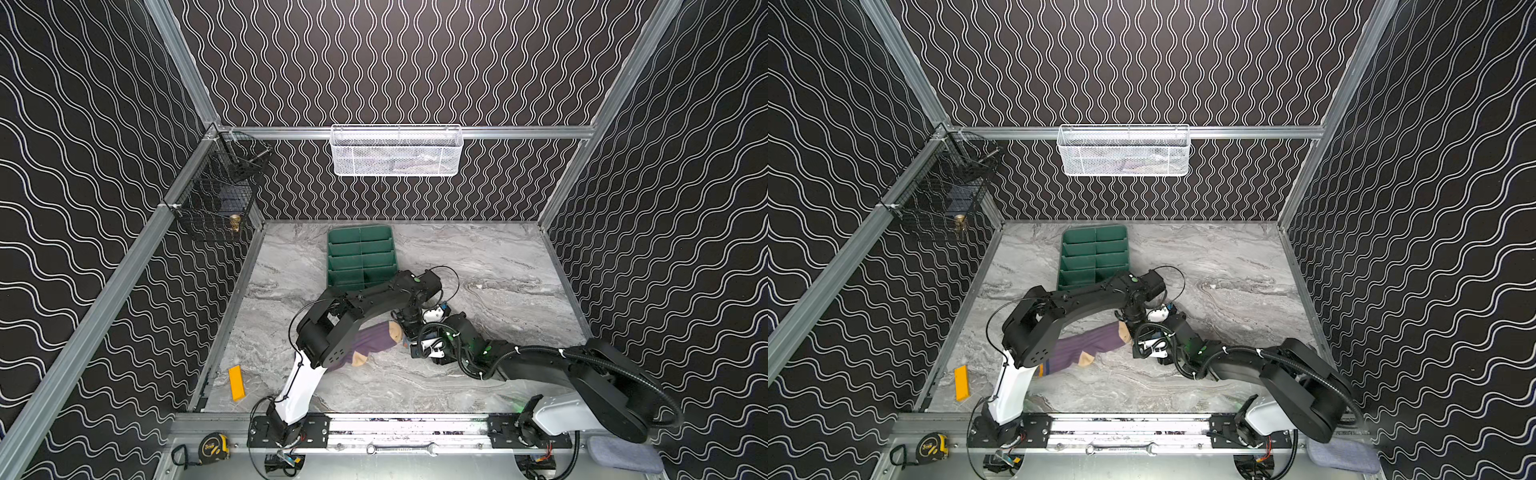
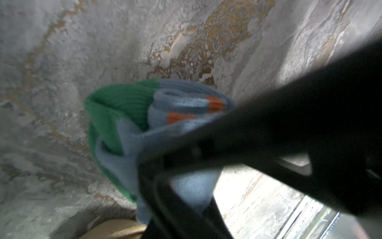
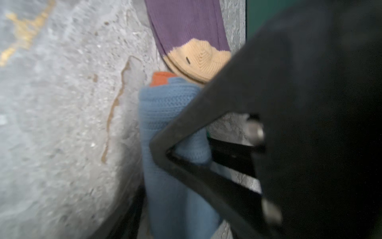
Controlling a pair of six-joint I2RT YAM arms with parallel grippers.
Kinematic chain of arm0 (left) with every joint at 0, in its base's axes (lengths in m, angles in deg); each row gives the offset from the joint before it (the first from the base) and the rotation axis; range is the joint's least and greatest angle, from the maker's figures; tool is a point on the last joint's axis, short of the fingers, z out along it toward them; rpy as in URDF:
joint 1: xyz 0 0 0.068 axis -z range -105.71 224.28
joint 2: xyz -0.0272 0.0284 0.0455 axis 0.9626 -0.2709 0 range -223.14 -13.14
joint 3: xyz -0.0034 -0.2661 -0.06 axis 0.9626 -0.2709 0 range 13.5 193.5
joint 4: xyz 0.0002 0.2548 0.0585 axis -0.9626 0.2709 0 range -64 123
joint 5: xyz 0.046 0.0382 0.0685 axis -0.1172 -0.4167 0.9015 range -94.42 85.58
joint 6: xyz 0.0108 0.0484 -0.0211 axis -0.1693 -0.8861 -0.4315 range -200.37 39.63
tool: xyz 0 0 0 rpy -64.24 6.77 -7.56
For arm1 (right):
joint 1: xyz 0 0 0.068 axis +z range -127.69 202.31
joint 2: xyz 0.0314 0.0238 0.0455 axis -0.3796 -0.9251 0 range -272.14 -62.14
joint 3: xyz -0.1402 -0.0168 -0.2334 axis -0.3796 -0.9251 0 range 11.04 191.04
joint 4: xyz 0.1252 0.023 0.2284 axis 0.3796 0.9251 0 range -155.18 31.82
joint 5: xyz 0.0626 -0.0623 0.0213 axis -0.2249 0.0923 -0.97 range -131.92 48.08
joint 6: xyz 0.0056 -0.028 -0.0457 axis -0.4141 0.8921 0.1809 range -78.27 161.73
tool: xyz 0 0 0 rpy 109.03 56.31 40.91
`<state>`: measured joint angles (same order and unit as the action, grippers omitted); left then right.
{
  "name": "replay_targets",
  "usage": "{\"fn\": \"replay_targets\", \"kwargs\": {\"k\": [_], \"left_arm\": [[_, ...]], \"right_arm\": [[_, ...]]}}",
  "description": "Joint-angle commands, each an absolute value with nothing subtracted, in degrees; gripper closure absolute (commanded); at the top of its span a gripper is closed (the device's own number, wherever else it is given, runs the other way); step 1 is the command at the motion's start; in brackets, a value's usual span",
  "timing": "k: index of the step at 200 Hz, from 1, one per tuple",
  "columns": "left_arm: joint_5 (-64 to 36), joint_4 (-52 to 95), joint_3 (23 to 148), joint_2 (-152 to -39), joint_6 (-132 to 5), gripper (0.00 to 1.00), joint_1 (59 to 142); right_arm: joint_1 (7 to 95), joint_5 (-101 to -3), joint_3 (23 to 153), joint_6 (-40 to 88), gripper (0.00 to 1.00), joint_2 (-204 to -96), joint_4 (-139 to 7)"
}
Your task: Roll the socks
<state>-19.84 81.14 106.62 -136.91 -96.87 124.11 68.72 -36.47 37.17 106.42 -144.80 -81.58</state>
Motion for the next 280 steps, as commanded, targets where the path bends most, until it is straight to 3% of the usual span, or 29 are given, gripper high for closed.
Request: {"fn": "replay_targets", "kwargs": {"k": [1, 53, 67, 111, 132, 167, 216, 232, 251, 280], "left_arm": [[-22.2, 83.7, 104.9, -139.9, -99.2, 1.0, 124.9], [-21.0, 81.9, 105.4, -138.0, -99.0, 1.0, 124.5], [-20.6, 79.9, 104.9, -136.5, -98.5, 0.97, 124.3], [-17.8, 70.8, 100.4, -128.3, -97.3, 0.62, 124.1], [-16.7, 68.2, 98.1, -124.1, -97.7, 0.53, 124.0], [-10.7, 63.3, 91.8, -113.2, -97.2, 0.48, 123.5], [16.8, 53.6, 79.7, -89.2, -95.9, 0.47, 123.3], [15.1, 51.2, 76.6, -82.2, -100.5, 0.46, 123.2], [5.0, 53.4, 74.5, -76.3, -109.1, 0.47, 123.8], [3.0, 56.5, 72.3, -70.7, -118.3, 0.48, 126.1]], "right_arm": [[68.7, -35.5, 38.4, 108.9, 0.49, -147.3, -79.1], [69.7, -36.6, 39.7, 107.8, 1.0, -147.9, -68.4], [70.6, -36.7, 40.2, 106.0, 1.0, -148.1, -65.0], [71.5, -38.1, 40.6, 98.9, 1.0, -146.6, -56.3], [71.5, -38.1, 41.0, 95.6, 1.0, -145.0, -52.4], [71.4, -40.2, 41.6, 90.7, 1.0, -143.0, -45.7], [67.6, -51.3, 49.8, 85.1, 1.0, -149.0, -33.4], [65.5, -55.3, 52.2, 84.0, 1.0, -150.7, -32.1], [62.8, -59.3, 56.0, 83.4, 1.0, -154.0, -28.8], [59.7, -59.9, 61.4, 84.2, 1.0, -159.7, -25.0]]}}
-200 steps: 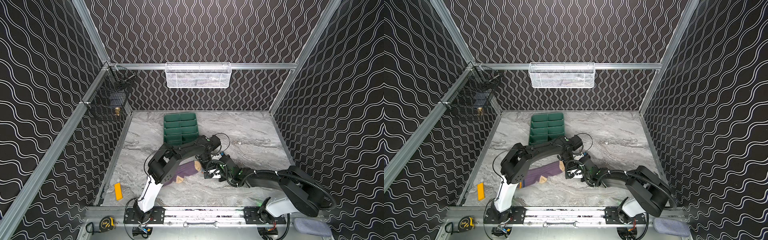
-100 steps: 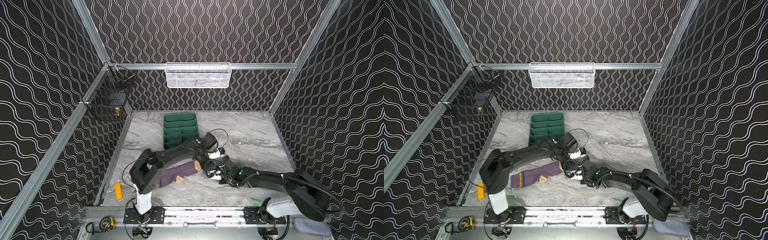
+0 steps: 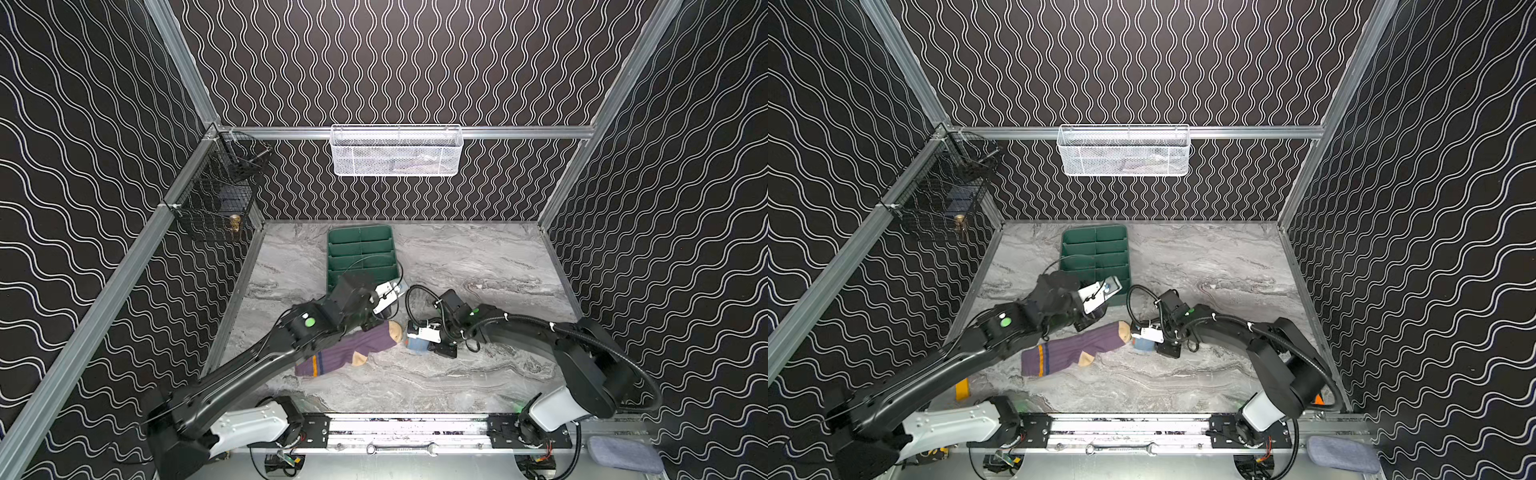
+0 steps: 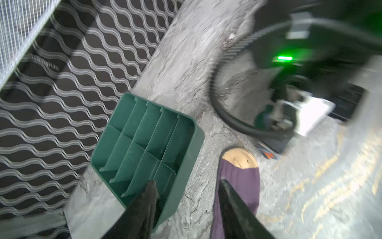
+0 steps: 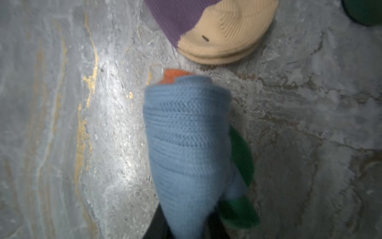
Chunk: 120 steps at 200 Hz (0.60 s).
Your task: Roll the socks
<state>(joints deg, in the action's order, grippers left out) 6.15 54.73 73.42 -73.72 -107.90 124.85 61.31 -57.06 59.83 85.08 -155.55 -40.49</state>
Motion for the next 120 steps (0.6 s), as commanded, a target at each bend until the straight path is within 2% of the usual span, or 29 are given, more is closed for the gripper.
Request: {"fn": "replay_targets", "kwargs": {"k": [1, 30, 48, 75, 120], "left_arm": [[3.0, 56.5, 72.3, -70.6, -118.5, 0.48, 126.1], [3.2, 59.0, 72.3, -71.0, -123.4, 0.46, 129.4], [7.0, 57.2, 70.2, -74.7, -126.1, 0.45, 134.1], [13.7, 46.4, 65.1, -83.2, -128.6, 0.44, 140.3], [19.6, 24.8, 59.1, -100.3, -130.6, 0.4, 143.1]], "right_arm": [[59.6, -59.9, 61.5, 84.2, 1.0, -159.8, -24.9], [56.5, -59.5, 65.6, 86.0, 1.0, -162.7, -22.9], [54.6, -57.8, 70.4, 86.7, 1.0, -166.5, -19.4], [52.7, -56.0, 73.9, 88.7, 1.0, -169.0, -16.5], [51.0, -55.7, 76.2, 90.7, 1.0, -170.5, -16.6]]}}
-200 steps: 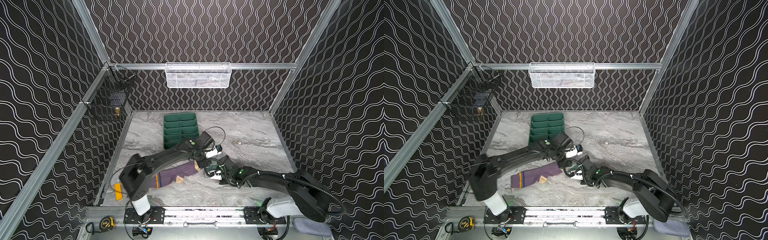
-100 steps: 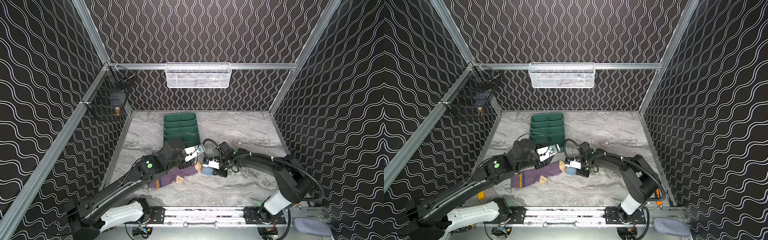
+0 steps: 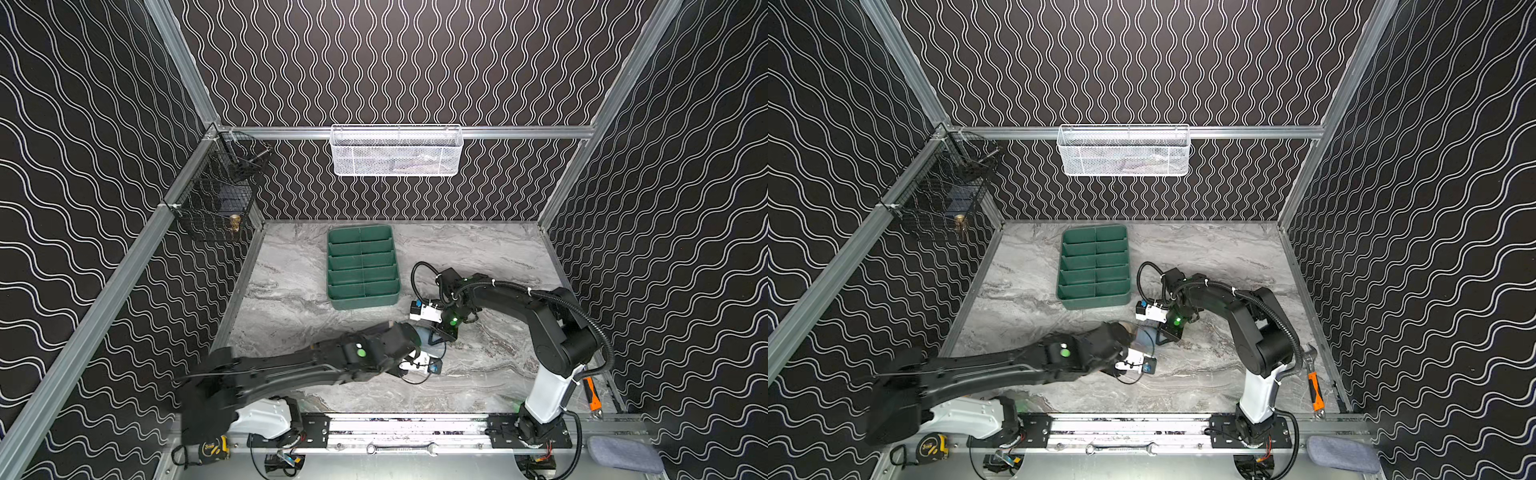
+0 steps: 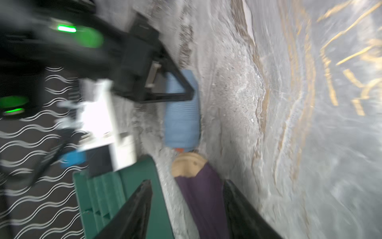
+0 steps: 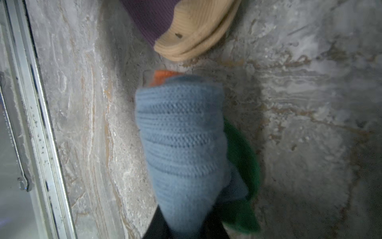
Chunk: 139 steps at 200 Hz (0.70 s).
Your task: Roll the socks
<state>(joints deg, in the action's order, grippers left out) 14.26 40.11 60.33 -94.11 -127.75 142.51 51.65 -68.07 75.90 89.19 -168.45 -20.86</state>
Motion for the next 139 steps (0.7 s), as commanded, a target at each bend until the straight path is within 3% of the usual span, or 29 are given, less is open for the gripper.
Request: {"fn": "replay_targets", "kwargs": {"k": [1, 90, 126, 139], "left_arm": [[19.8, 24.3, 59.0, -100.7, -130.6, 0.4, 143.1], [30.9, 1.4, 60.0, -120.5, -135.0, 0.39, 141.9], [29.6, 1.6, 60.8, -123.7, -132.8, 0.45, 141.0], [28.5, 3.3, 61.3, -124.2, -131.8, 0.51, 140.8]], "right_arm": [[51.0, -55.7, 76.3, 90.7, 1.0, -170.5, -16.6], [50.7, -59.5, 75.8, 92.3, 1.0, -171.9, -18.5], [50.7, -60.6, 75.5, 92.6, 1.0, -171.2, -18.6], [50.7, -60.9, 75.5, 92.7, 1.0, -171.2, -18.8]]}}
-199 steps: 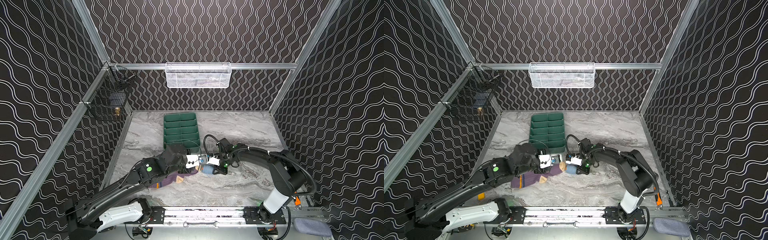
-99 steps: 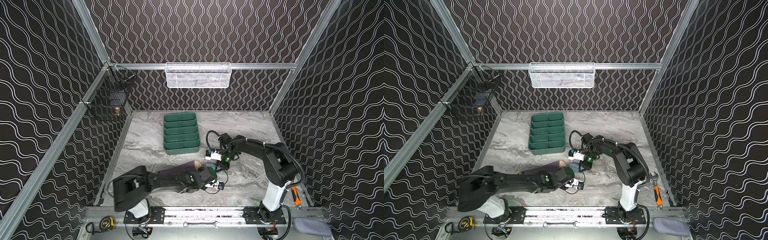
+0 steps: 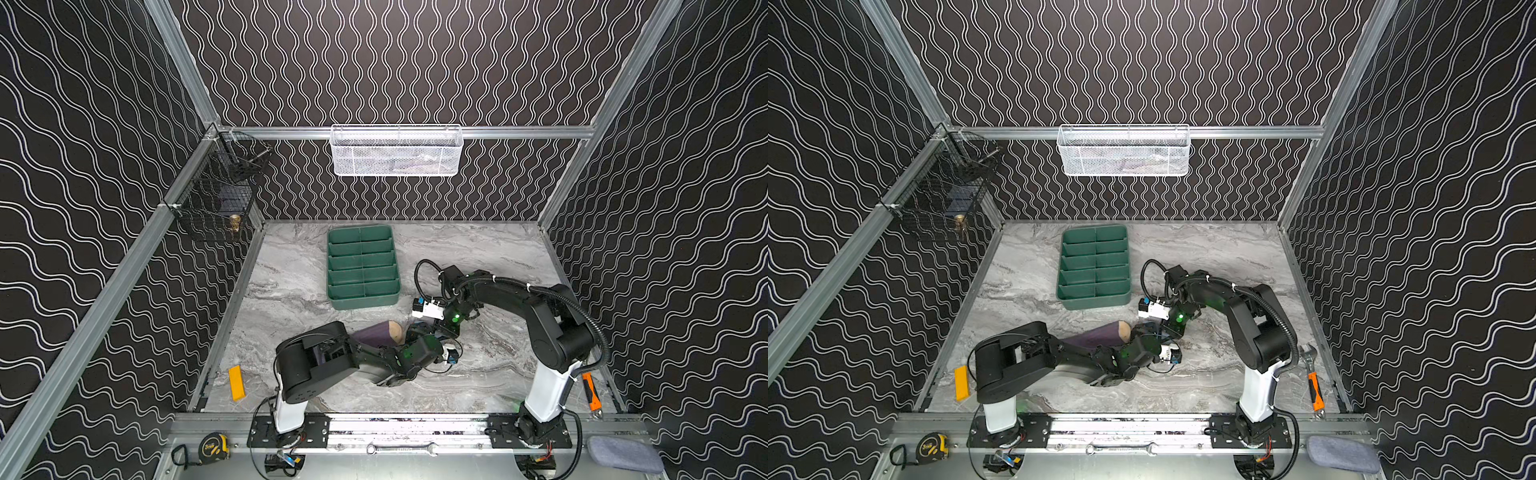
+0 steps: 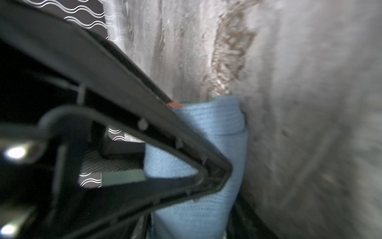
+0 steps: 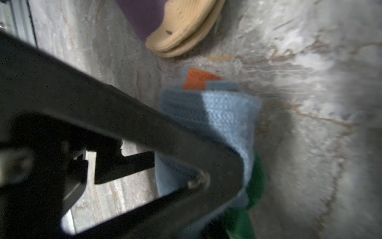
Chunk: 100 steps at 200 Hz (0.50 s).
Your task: Roll the socks
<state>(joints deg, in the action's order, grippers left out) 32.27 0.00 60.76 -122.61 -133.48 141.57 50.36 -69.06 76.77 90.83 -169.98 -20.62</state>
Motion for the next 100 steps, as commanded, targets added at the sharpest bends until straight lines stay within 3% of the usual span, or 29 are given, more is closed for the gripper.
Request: {"fn": "replay_targets", "kwargs": {"k": [1, 19, 56, 94, 100], "left_arm": [[28.4, 3.4, 61.4, -124.2, -131.7, 0.52, 140.7], [26.5, 5.8, 62.1, -124.8, -130.5, 0.63, 140.6], [23.1, 12.8, 64.1, -124.7, -127.9, 0.98, 140.5], [18.1, 21.4, 65.4, -123.0, -124.8, 1.0, 140.3], [16.9, 22.0, 65.0, -122.5, -124.0, 1.0, 140.2]], "right_arm": [[50.7, -60.9, 75.4, 92.7, 1.0, -171.3, -18.8], [50.8, -61.3, 75.4, 92.8, 1.0, -171.2, -18.9], [50.9, -61.8, 75.7, 92.4, 1.0, -171.2, -18.9], [50.8, -61.5, 75.6, 91.3, 1.0, -169.3, -20.2], [50.9, -61.3, 75.4, 91.1, 0.93, -168.9, -21.0]]}}
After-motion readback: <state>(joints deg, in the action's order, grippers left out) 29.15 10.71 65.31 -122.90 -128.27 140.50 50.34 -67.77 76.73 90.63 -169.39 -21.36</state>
